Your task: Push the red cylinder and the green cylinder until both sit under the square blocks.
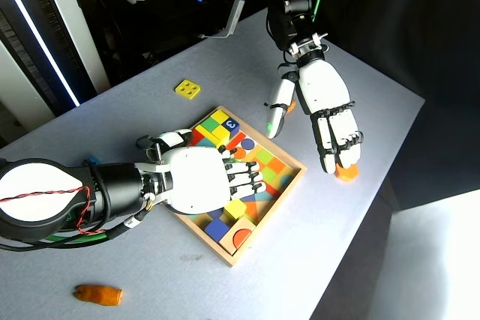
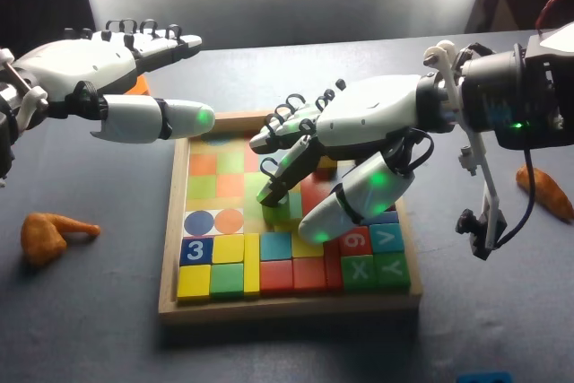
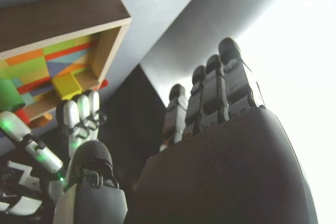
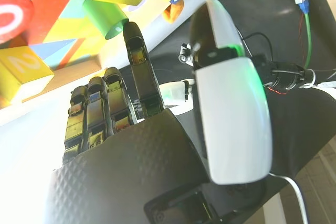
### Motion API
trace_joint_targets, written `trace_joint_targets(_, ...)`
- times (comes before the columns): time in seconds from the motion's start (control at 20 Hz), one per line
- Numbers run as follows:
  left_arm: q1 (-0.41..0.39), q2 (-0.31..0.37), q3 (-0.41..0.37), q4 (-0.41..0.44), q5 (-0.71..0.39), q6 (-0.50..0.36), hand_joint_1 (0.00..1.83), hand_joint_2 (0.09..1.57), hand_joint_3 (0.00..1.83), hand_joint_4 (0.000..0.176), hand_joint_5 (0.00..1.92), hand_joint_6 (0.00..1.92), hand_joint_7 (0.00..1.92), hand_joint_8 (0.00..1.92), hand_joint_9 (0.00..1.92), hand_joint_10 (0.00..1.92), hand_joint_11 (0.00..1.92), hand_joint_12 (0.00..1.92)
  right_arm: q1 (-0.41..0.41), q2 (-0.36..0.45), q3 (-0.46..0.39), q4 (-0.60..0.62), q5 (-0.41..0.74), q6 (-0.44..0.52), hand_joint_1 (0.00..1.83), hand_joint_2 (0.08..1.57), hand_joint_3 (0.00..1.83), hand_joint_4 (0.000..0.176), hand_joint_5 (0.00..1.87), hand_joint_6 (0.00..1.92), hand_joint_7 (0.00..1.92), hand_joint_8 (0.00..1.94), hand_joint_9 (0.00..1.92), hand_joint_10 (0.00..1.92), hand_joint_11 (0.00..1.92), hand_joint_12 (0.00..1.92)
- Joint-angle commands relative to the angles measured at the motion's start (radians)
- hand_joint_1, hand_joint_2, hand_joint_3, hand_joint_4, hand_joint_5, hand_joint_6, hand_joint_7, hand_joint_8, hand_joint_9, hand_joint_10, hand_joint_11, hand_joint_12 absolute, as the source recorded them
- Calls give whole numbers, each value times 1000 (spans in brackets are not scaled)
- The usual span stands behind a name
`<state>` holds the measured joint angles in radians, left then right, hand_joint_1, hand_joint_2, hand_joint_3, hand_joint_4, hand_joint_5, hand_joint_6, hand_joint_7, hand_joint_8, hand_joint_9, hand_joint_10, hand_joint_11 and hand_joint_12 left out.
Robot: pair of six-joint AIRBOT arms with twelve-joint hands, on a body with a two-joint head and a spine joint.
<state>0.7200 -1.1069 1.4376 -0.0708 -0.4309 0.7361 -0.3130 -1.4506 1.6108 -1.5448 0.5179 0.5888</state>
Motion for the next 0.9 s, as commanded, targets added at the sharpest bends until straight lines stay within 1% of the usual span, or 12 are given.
trace_joint_targets(0.0,-6,0,7,-12,-106,-2,0,1024,0,136,15,3,0,0,8,1,0,408,-1,8,2,34,25,8,189,1104,4,174,563,2,6,2,0,0,0,0)
trace_joint_targets(0.1,-4,1,7,-15,-106,-2,0,1012,0,136,16,2,5,1,28,5,0,489,-4,13,2,32,30,16,198,1104,3,173,566,3,4,1,0,0,0,0)
trace_joint_targets(0.15,-2,2,7,-18,-106,-2,0,1025,2,132,20,2,2,1,13,11,0,440,-6,17,1,27,33,23,213,1101,0,176,567,3,9,2,0,0,0,0)
trace_joint_targets(0.25,1,3,7,-21,-107,-2,0,1041,3,129,25,2,1,0,22,9,0,465,-7,23,-1,19,36,33,212,1100,0,176,570,4,10,2,0,0,0,0)
trace_joint_targets(0.3,3,3,7,-22,-107,-2,0,1054,6,115,26,1,5,2,29,10,0,476,-8,30,-6,15,37,37,243,1102,0,176,591,9,35,10,0,0,0,0)
trace_joint_targets(0.35,3,3,6,-23,-107,-2,0,1054,6,115,26,1,5,2,29,10,0,476,-8,36,-11,14,37,38,243,1102,0,176,591,9,35,10,0,0,0,0)
trace_joint_targets(0.5,3,5,5,-23,-107,-3,0,1043,0,129,33,1,17,1,43,5,0,516,-9,50,-26,8,43,41,232,1104,1,176,585,4,41,7,0,0,0,0)
trace_joint_targets(0.65,3,7,4,-25,-109,-3,0,1051,1,128,34,0,17,1,45,1,0,539,-9,57,-30,3,51,49,229,1105,1,176,587,4,47,7,0,0,0,0)
trace_joint_targets(0.7,3,8,4,-25,-109,-3,0,1055,1,139,27,0,10,0,35,4,0,500,-9,60,-31,1,53,51,241,1105,1,176,595,5,48,6,0,0,0,0)
trace_joint_targets(0.75,3,8,4,-25,-109,-3,0,1055,1,139,27,0,10,0,35,4,0,500,-9,62,-33,-2,54,54,241,1105,1,176,595,5,48,6,0,0,0,0)
trace_joint_targets(0.8,4,10,3,-26,-109,-3,0,1050,0,154,23,1,2,1,48,5,0,583,-8,66,-35,-8,55,59,245,1110,2,176,592,3,41,1,0,0,0,0)
trace_joint_targets(0.85,4,10,3,-26,-110,-3,0,1050,0,154,23,1,2,1,48,5,0,583,-8,68,-35,-12,55,63,245,1110,2,176,592,3,41,1,0,0,0,0)
